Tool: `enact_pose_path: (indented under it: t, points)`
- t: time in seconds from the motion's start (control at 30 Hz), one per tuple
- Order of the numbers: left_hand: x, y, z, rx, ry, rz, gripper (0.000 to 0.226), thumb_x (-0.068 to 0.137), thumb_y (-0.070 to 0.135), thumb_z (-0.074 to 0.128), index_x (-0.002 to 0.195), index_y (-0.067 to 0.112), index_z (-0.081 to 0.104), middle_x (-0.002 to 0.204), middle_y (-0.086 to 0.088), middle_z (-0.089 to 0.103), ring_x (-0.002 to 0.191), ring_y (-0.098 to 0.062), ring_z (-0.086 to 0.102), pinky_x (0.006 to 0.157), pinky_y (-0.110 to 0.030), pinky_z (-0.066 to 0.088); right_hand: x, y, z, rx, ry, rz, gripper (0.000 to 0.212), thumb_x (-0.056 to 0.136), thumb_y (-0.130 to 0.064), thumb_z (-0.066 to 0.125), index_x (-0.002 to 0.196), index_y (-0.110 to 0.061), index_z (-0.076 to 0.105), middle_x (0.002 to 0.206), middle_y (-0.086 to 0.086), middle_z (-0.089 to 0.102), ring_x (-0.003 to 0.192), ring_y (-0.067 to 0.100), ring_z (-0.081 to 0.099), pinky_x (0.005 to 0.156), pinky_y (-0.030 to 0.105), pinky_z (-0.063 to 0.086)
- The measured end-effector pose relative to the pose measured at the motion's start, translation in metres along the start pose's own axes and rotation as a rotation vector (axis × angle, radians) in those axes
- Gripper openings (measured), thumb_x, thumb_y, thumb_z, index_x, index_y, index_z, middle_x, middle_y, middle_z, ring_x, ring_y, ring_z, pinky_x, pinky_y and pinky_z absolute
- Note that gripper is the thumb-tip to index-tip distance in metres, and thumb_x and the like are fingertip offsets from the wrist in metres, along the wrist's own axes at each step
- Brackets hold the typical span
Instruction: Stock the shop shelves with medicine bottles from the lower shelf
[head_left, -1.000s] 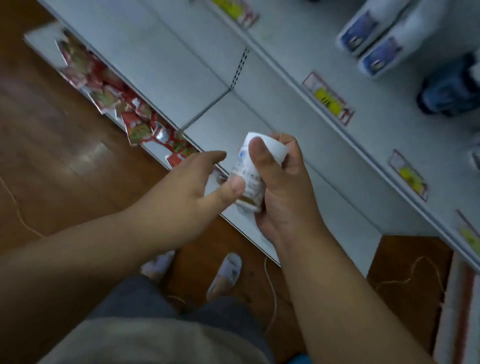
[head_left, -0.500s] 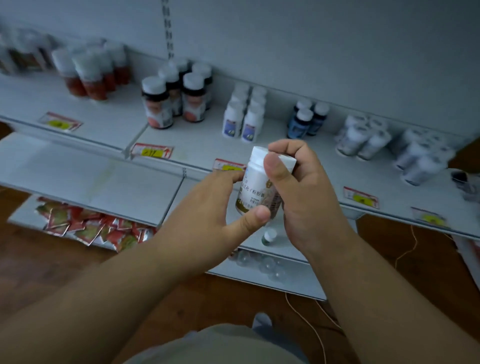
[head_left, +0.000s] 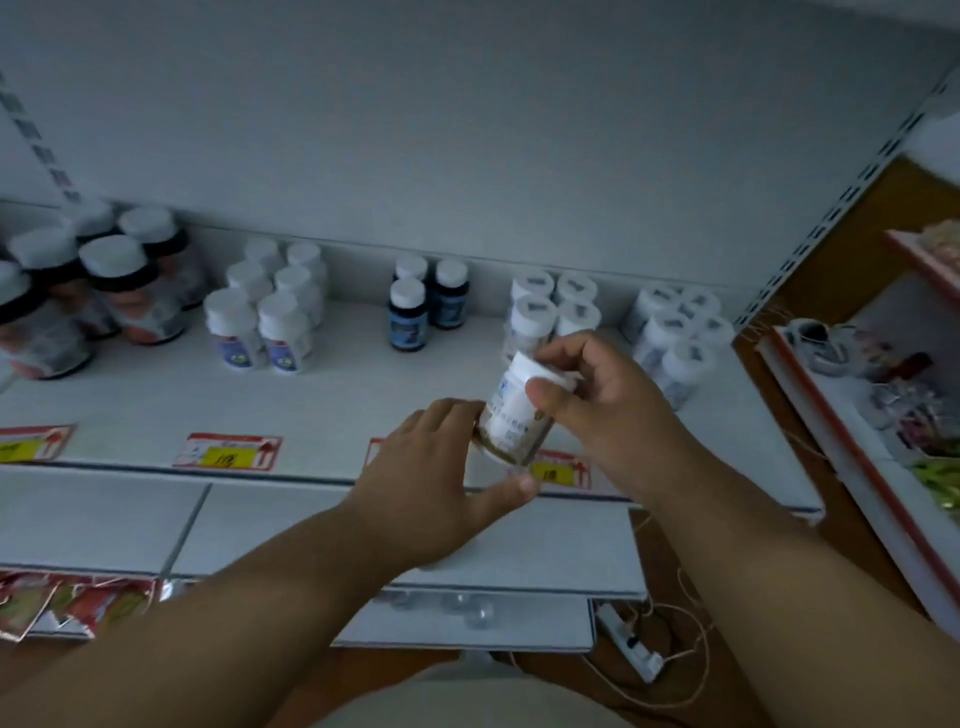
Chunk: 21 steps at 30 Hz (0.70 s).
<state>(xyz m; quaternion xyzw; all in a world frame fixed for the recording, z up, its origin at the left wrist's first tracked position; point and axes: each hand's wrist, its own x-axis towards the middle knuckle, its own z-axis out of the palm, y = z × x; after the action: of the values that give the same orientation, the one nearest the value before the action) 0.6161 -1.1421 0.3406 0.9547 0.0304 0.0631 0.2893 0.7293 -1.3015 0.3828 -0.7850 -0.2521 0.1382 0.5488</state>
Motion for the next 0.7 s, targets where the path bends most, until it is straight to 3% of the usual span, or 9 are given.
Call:
enact_pose_path:
  t: [0.2, 0.33, 0.53, 0.63, 0.7]
  points:
    - [0.062, 0.000, 0.047, 0.221, -0.137, -0.111, 0.090, 0.078, 0.081, 0.046, 0.148, 0.026, 0.029, 0.151, 0.002, 0.037, 0.137, -0.019, 0.035, 0.114, -0.039, 0.031, 0.045, 0.035, -0.036, -0.186, -0.136, 0.002, 0.022, 0.087, -0.022, 0.074, 0.101, -0.030, 0.060, 0.104, -0.016, 0.065, 0.094, 0.006, 0.065, 0.083, 0.032, 0.056]
    - [0.082, -0.017, 0.066, 0.356, -0.145, -0.191, 0.104, 0.081, 0.084, 0.032, 0.156, 0.017, 0.008, 0.165, -0.006, 0.007, 0.152, -0.023, 0.000, 0.124, -0.043, 0.004, 0.065, 0.054, -0.030, -0.378, -0.193, -0.133, 0.024, 0.090, -0.019, 0.069, 0.107, -0.031, 0.057, 0.115, -0.017, 0.058, 0.106, 0.004, 0.056, 0.092, 0.029, 0.048]
    - [0.102, -0.034, 0.079, 0.439, -0.222, -0.258, 0.103, 0.084, 0.083, 0.016, 0.156, 0.015, -0.012, 0.164, -0.008, -0.016, 0.149, -0.022, -0.021, 0.122, -0.046, -0.007, 0.083, 0.074, -0.014, -0.566, -0.217, -0.400, 0.029, 0.086, -0.003, 0.066, 0.112, -0.013, 0.058, 0.129, 0.001, 0.051, 0.118, 0.015, 0.048, 0.101, 0.027, 0.038]
    - [0.106, -0.035, 0.082, 0.465, -0.236, -0.271, 0.102, 0.084, 0.084, 0.011, 0.155, 0.015, -0.014, 0.163, -0.009, -0.019, 0.148, -0.023, -0.024, 0.122, -0.047, -0.008, 0.084, 0.081, -0.011, -0.680, -0.128, -0.499, 0.029, 0.084, -0.002, 0.067, 0.111, -0.010, 0.061, 0.133, 0.005, 0.057, 0.122, 0.026, 0.048, 0.102, 0.041, 0.042]
    - [0.107, -0.035, 0.082, 0.480, -0.248, -0.274, 0.102, 0.084, 0.084, 0.010, 0.156, 0.015, -0.013, 0.163, -0.009, -0.019, 0.148, -0.024, -0.024, 0.122, -0.049, -0.007, 0.082, 0.085, -0.010, -0.755, -0.063, -0.535, 0.031, 0.080, -0.003, 0.069, 0.110, -0.009, 0.063, 0.127, 0.007, 0.061, 0.118, 0.031, 0.051, 0.094, 0.048, 0.047]
